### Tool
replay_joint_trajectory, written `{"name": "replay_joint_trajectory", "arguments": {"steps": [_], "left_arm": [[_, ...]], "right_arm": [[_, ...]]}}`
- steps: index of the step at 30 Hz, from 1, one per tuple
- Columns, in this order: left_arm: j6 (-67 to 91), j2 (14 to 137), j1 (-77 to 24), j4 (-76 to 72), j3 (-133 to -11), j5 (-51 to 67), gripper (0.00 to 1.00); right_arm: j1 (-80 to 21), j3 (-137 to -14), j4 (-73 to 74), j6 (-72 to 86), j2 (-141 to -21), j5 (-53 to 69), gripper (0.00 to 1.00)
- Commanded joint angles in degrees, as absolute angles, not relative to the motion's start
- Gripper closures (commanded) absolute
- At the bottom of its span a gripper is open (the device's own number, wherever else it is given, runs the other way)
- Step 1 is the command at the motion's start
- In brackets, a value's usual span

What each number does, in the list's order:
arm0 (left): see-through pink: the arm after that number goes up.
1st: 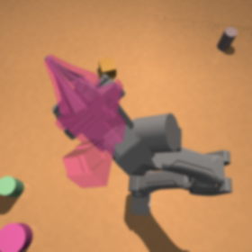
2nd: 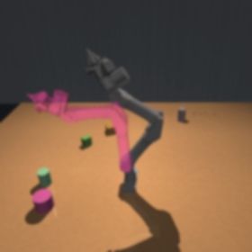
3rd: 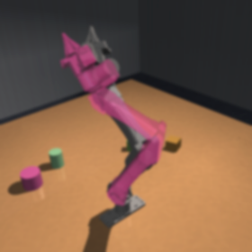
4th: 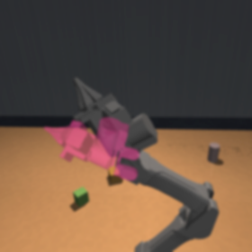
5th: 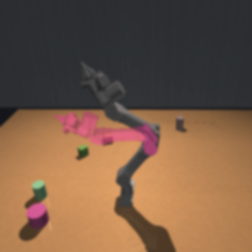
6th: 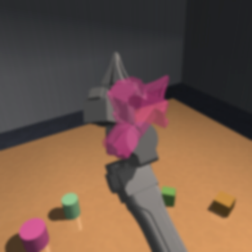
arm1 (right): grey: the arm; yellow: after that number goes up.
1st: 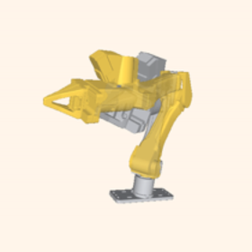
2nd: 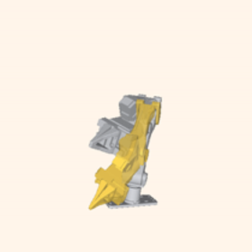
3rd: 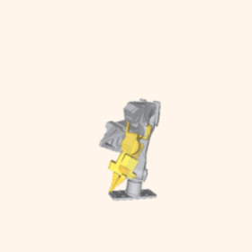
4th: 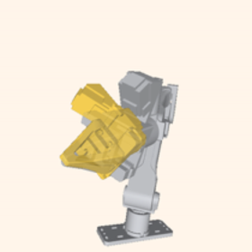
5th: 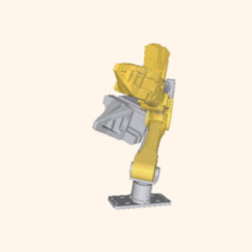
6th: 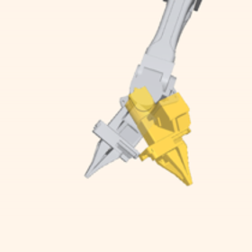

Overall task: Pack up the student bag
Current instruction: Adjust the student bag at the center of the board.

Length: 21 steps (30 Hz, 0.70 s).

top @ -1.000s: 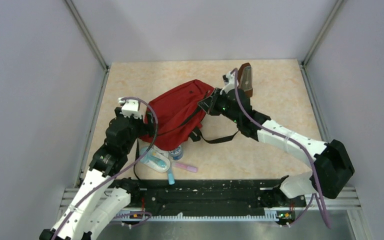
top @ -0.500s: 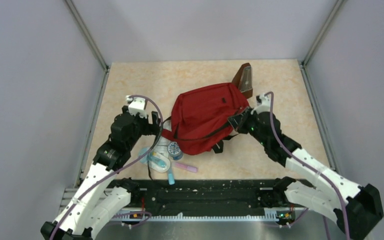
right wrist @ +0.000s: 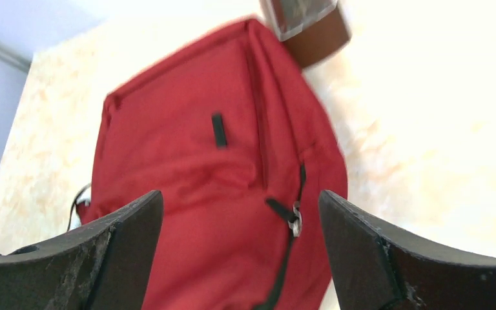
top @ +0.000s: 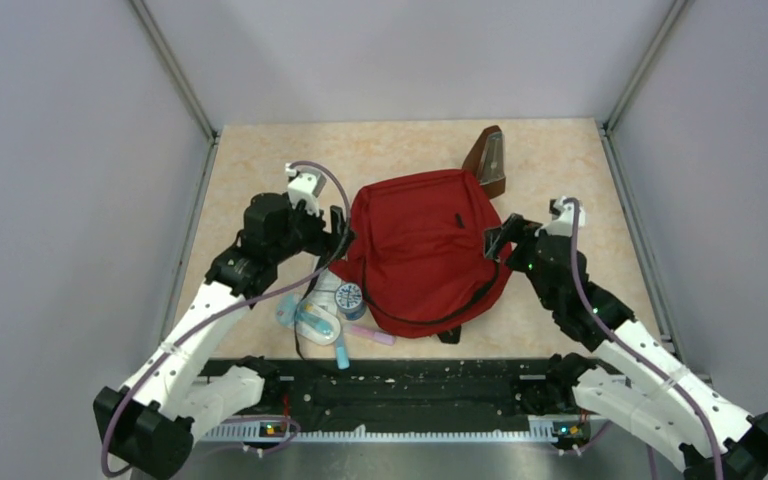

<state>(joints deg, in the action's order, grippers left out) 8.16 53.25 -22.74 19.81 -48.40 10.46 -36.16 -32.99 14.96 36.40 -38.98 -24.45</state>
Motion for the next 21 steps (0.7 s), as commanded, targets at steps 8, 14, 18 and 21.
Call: {"name": "replay_joint_trajectory", "arguments": {"steps": [8,14,18,21], "left_arm": [[18.6,72.1,-22.8,11.9,-57.7,19.4,0.18],[23.0,78.6,-22.7,11.1,-59.0,19.9,0.19],[23.9,80.5,-22.6,9.3,-59.4,15.5,0.19],[25.5,82.5,-22.2,7.1,-59.3,14.4,0.22]], "right_arm": [[-34.6,-52.7,12.3,18.9,-61.5,-25.9,0.23],[-32.3,-60.4,10.6,16.3,-77.3,-15.1,0.35],[-32.3,-63.7,10.0,15.6,-83.5,-13.8,0.42],[-32.2,-64.8,9.6,14.7,-85.9,-14.9,0.49]]}}
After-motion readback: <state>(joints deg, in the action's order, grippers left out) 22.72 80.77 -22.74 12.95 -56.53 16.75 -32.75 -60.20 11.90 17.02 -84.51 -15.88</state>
